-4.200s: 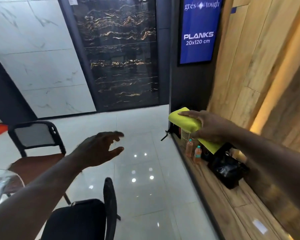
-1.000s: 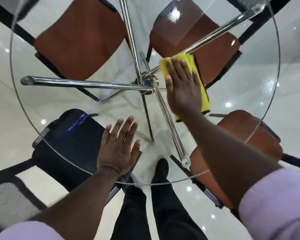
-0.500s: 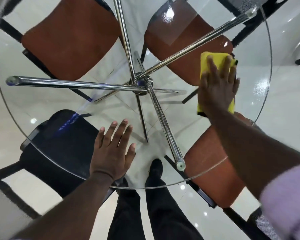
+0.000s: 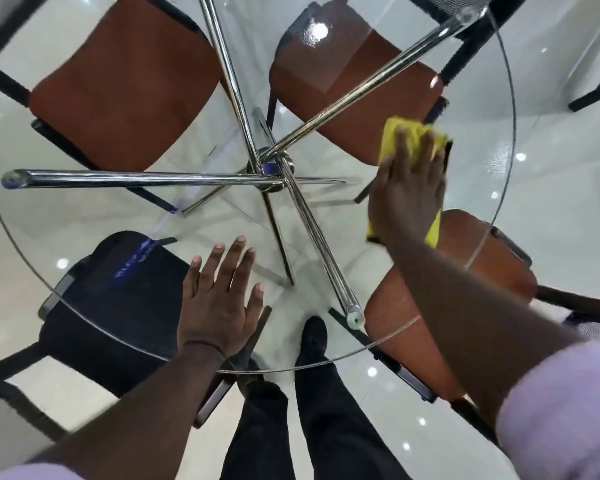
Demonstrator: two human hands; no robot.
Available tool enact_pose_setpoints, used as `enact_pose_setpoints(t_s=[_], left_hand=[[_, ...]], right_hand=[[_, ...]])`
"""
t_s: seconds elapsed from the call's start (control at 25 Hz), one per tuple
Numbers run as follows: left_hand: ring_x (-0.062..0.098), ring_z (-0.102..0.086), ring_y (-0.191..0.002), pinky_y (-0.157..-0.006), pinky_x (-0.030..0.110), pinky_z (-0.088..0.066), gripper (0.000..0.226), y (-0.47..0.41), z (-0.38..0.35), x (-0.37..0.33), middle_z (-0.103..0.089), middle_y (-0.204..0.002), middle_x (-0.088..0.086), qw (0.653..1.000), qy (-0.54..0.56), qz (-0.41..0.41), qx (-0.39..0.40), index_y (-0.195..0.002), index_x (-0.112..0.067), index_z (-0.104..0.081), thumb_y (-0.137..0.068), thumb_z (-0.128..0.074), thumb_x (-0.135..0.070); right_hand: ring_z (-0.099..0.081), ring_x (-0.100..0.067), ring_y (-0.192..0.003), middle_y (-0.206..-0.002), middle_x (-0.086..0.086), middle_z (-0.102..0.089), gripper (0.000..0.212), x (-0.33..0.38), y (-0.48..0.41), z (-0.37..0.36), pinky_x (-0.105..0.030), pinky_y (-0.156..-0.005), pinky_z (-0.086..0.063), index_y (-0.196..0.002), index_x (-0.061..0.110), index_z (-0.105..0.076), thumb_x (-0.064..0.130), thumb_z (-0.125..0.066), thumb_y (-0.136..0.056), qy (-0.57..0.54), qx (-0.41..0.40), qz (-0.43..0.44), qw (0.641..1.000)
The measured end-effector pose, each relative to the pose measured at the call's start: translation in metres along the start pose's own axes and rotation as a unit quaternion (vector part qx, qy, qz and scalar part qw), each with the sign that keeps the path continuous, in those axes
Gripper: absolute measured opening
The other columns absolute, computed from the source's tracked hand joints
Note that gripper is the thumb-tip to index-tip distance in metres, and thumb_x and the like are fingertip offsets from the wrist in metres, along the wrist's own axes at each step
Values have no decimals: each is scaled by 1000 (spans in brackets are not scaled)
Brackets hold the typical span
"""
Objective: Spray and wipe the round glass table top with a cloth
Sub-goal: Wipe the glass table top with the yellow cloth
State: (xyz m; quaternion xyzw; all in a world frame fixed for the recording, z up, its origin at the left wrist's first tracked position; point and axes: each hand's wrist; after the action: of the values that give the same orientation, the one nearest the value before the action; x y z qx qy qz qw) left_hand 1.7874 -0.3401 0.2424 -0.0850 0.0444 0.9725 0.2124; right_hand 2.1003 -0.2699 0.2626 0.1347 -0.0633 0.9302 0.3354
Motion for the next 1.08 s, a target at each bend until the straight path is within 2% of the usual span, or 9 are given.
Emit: enact_pose_setpoints(t_s=[0.08, 0.2, 0.28, 0.36, 0.44, 0.64, 0.76, 0.88, 1.08], left_hand=[[31, -31, -156, -127, 57, -20, 63, 2, 1, -1, -27, -172, -1, 1000, -2, 3, 4, -160, -20, -39, -101, -48, -42], [32, -31, -156, -127, 57, -19, 63, 2, -4, -1, -29, -171, 0, 1000, 9, -3, -1, -159, -19, -39, -101, -48, -42], [31, -29, -156, -127, 57, -17, 63, 1, -7, 1, -29, -171, 0, 1000, 12, -6, -10, -159, -19, -39, -101, -48, -42], [31, -28, -156, -127, 56, -15, 63, 2, -6, 1, -29, -171, 1, 1000, 16, -9, -11, -160, -19, -37, -102, -45, -43], [32, -28, -156, -127, 58, -15, 63, 2, -5, 1, -28, -171, 1, 1000, 22, -15, -11, -160, -19, -36, -103, -43, -44], [36, -30, -154, -126, 60, -16, 61, 3, -7, 1, -30, -171, 5, 999, 9, -28, -27, -160, -16, -36, -105, -40, -42], [36, -30, -153, -126, 59, -16, 61, 4, -11, 2, -31, -170, 6, 998, -4, -33, -44, -159, -15, -37, -106, -37, -44], [36, -30, -152, -125, 60, -19, 61, 4, -9, 4, -30, -170, 6, 999, -3, -30, -34, -159, -15, -36, -105, -35, -45], [37, -39, -147, -121, 59, -27, 57, 1, -16, 3, -38, -166, 6, 997, -11, -48, -63, -154, -15, -44, -106, -38, -44]], right_hand=[[-28, -41, -163, -178, -9, -30, 55, -13, 74, 4, -58, -127, -31, -166, 38, -39, 43, -40, -111, 7, 56, 241, 969], [-40, -37, -159, -172, -6, -41, 50, -58, 43, 10, -57, -127, -36, -160, 39, -51, 43, -55, -111, 81, 146, 650, 741], [-39, -35, -160, -172, -8, -41, 51, -76, -16, 7, -58, -124, -40, -163, 38, -45, 41, -50, -113, 85, 88, 521, 845], [-27, -32, -165, -179, -6, -27, 57, -71, -11, 10, -56, -128, -33, -170, 39, -28, 49, -32, -113, 32, -9, 136, 990], [-20, -34, -167, -181, -6, -21, 61, -58, 55, 9, -56, -129, -30, -171, 39, -25, 51, -28, -111, 36, -18, -11, 999], [-39, -36, -160, -173, -6, -41, 48, -102, 85, 27, -52, -127, -31, -162, 41, -45, 49, -40, -115, 124, 132, 645, 743], [-20, -33, -167, -181, -6, -21, 56, -109, 54, 23, -56, -130, -27, -171, 42, -18, 51, -15, -116, 111, 23, 234, 965], [-13, -33, -168, -183, 0, -9, 61, -61, 137, 8, -60, -132, -20, -170, 45, -17, 52, -30, -111, 27, -31, -105, 994], [-31, -35, -163, -178, -1, -31, 52, -66, 231, 15, -56, -129, -28, -164, 46, -41, 51, -45, -113, 40, 90, 416, 904]])
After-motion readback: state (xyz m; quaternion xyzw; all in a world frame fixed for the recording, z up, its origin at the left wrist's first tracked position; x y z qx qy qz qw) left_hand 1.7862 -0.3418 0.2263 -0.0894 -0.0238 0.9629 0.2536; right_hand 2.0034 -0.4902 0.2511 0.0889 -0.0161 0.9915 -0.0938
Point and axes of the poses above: each hand's wrist, its own y-axis away from the middle knuckle, its own z-axis out of the back of the hand, x = y × z
